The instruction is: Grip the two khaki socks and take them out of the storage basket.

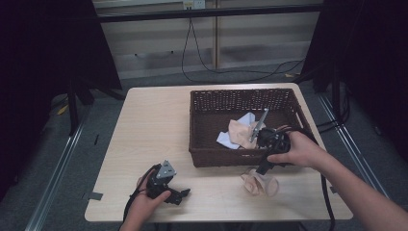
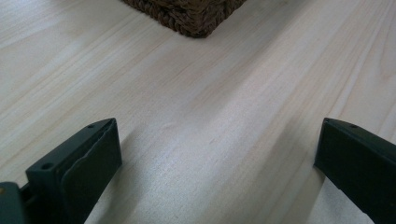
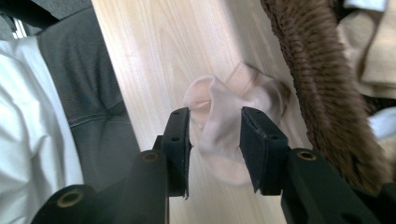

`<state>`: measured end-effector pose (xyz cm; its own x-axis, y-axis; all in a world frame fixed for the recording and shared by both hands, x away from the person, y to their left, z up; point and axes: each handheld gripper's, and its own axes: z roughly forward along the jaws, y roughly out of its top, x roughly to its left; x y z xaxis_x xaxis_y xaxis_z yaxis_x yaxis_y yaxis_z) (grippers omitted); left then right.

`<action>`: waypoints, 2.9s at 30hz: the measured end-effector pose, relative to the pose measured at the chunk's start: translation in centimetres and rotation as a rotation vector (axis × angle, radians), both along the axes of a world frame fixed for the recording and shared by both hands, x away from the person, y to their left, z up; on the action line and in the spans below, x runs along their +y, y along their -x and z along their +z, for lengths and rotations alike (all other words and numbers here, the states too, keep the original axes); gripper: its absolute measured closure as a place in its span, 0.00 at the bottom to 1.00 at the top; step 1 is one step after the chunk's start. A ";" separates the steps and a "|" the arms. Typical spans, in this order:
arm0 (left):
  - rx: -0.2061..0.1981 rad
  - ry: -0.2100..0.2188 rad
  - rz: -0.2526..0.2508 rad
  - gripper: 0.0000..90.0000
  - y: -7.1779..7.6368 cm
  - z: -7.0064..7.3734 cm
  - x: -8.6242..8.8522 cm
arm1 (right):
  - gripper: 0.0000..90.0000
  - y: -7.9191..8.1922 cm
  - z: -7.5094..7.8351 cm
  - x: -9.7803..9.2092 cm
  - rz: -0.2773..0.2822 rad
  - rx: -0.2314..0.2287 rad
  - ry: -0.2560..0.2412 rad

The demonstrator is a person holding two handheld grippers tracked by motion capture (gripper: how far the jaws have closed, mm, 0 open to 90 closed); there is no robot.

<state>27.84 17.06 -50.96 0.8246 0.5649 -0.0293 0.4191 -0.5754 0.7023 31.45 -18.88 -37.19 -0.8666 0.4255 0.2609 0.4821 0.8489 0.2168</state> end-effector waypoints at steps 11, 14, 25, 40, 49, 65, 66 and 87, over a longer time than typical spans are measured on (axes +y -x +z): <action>-0.002 0.001 0.000 0.00 0.0 0.0 0.0 | 0.56 -1.2 3.1 -0.6 -0.071 -0.025 -0.017; -0.006 -0.003 -0.002 0.00 0.0 0.0 0.0 | 0.52 -1.9 3.7 -0.7 -0.095 -0.045 -0.009; -0.002 -0.007 -0.004 0.00 0.0 0.1 0.0 | 0.36 -5.2 4.1 -1.2 -0.222 -0.077 0.008; -0.004 -0.003 -0.002 0.00 0.0 0.0 0.0 | 0.26 -8.4 1.5 -0.8 -0.328 -0.119 0.061; -0.006 -0.003 -0.003 0.00 0.0 0.0 0.0 | 0.28 -9.5 -0.8 -0.5 -0.363 -0.117 0.070; -0.006 -0.002 -0.002 0.00 0.0 0.0 0.0 | 0.53 -11.7 -3.7 -0.7 -0.486 -0.170 0.057; -0.006 -0.001 -0.003 0.00 0.0 0.0 0.0 | 0.54 -11.8 -3.8 -0.7 -0.484 -0.174 0.057; -0.006 -0.002 -0.002 0.00 0.0 0.0 0.0 | 0.97 -12.0 -4.4 -0.9 -0.524 -0.142 0.021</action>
<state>27.88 17.08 -50.95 0.8261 0.5630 -0.0235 0.4138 -0.5779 0.7034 43.42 -19.83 -41.57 -0.5627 0.8140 0.1438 0.8093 0.5071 0.2963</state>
